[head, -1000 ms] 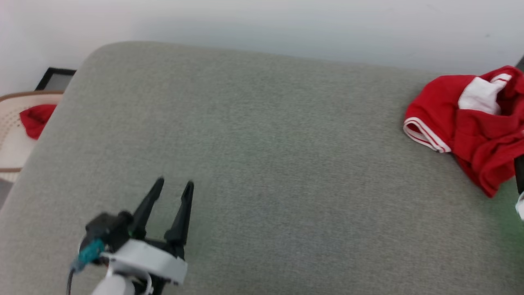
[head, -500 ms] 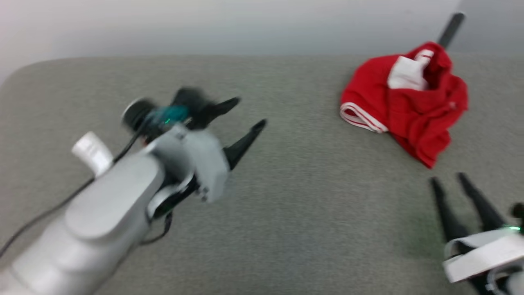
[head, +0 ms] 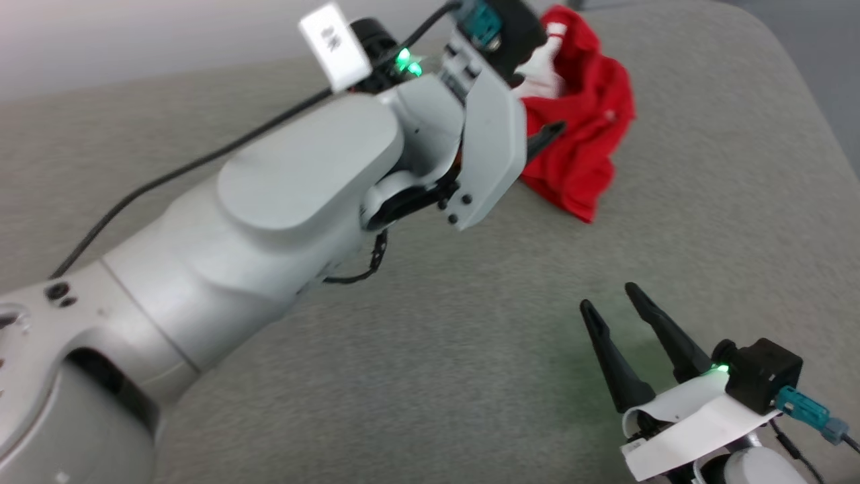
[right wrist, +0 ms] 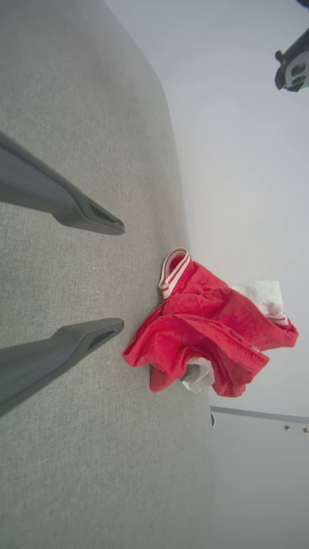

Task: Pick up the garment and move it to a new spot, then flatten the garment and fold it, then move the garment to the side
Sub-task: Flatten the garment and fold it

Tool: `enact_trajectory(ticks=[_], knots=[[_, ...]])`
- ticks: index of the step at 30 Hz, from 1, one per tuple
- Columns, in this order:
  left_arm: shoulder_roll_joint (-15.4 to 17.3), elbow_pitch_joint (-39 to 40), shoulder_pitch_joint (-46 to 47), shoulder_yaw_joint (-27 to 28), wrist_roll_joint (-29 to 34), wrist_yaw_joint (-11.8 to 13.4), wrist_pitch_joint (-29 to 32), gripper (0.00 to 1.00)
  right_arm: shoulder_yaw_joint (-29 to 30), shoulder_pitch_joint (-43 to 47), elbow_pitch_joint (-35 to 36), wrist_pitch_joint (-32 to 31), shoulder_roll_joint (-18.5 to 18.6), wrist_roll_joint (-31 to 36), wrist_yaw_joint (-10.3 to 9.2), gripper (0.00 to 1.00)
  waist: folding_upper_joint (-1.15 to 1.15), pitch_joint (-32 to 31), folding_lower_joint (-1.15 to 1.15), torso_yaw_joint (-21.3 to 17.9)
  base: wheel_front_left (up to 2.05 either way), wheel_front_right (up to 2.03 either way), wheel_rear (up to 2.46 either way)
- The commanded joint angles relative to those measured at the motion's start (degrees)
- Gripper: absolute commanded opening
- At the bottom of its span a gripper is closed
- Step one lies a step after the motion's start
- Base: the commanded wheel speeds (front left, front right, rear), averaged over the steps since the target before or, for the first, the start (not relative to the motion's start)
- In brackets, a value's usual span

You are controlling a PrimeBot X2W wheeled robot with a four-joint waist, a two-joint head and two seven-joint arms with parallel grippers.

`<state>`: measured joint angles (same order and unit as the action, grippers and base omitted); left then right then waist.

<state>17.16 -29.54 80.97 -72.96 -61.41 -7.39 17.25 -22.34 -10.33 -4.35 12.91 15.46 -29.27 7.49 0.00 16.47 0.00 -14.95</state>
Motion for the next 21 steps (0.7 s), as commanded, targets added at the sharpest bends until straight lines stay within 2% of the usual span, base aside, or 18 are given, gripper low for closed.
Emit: enact_trajectory(ticks=[1, 3, 8, 16, 18, 19, 20, 21], knots=[[0.06, -0.57, 0.38, -0.16, -0.57, -0.13, 0.16, 1.00, -0.19, -0.93, -0.13, 0.28, -0.53, 0.19, 0.00, 1.00, 0.00, 4.67, 0.00, -6.13, 0.00, 0.00, 0.00], [-1.85, -3.70, 2.80, -0.38, -1.17, -0.13, 1.25, 1.00, -0.86, -1.70, -0.82, 0.93, -1.66, -0.28, 0.00, 1.00, 0.00, 6.33, 0.00, -8.50, 0.00, 0.00, 0.00], [-2.73, -7.02, 4.07, -0.46, 1.09, -0.13, 4.62, 1.00, -2.40, -2.94, -1.74, 1.71, -2.88, -0.75, 0.00, 1.00, 0.00, 8.33, 0.00, -11.24, 0.00, 0.00, 0.00], [-1.84, -11.85, 3.40, -0.50, 7.67, -0.14, 7.97, 1.00, -5.07, -5.43, -2.37, 2.25, -4.48, -1.18, 0.00, 1.00, 0.00, 10.22, 0.00, -14.29, 0.00, 0.00, 0.00], [-1.50, -13.01, 2.98, -0.48, 7.16, -0.13, 7.36, 1.00, -5.22, -6.01, -1.87, 2.30, -4.60, -1.04, 0.00, 1.00, 0.00, 10.29, 0.00, -14.63, 0.00, 0.00, 0.00], [-1.69, -13.14, 2.59, -0.50, 6.92, -0.13, 7.63, 0.93, -5.14, -6.04, -1.53, 2.30, -4.68, -1.12, 0.00, 1.00, 0.00, 10.41, 0.00, -14.63, 0.00, 0.00, 0.00], [-1.81, -12.90, 2.40, -0.51, 6.78, -0.13, 7.56, 0.48, -5.06, -6.03, -1.29, 2.27, -4.72, -1.19, 0.00, 1.00, 0.00, 10.53, 0.00, -14.59, 0.00, 0.00, 0.00], [-1.97, -13.27, 2.32, -0.46, 3.94, -0.14, 6.68, 0.14, -4.72, -6.07, -0.91, 2.28, -4.62, -1.14, 0.00, 1.00, 0.00, 10.59, 0.00, -14.35, 0.00, 0.00, 0.00]])
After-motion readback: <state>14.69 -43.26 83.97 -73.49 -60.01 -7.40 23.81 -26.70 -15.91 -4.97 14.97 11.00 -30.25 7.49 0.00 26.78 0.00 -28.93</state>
